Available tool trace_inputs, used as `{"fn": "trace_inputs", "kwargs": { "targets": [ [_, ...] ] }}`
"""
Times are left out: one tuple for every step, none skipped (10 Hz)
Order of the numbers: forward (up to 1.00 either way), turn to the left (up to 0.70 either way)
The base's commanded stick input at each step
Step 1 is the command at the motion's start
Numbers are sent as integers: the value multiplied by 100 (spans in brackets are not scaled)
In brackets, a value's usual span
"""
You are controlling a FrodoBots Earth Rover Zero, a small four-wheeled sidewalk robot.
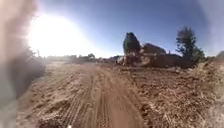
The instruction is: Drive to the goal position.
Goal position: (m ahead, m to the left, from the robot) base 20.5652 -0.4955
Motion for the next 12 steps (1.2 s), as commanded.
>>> {"fn": "trace_inputs", "kwargs": {
  "targets": [
    [50,0],
    [50,0],
    [50,0],
    [50,0],
    [50,0],
    [50,0],
    [50,0],
    [50,0],
    [50,0],
    [50,0],
    [50,0],
    [50,0]
  ]
}}
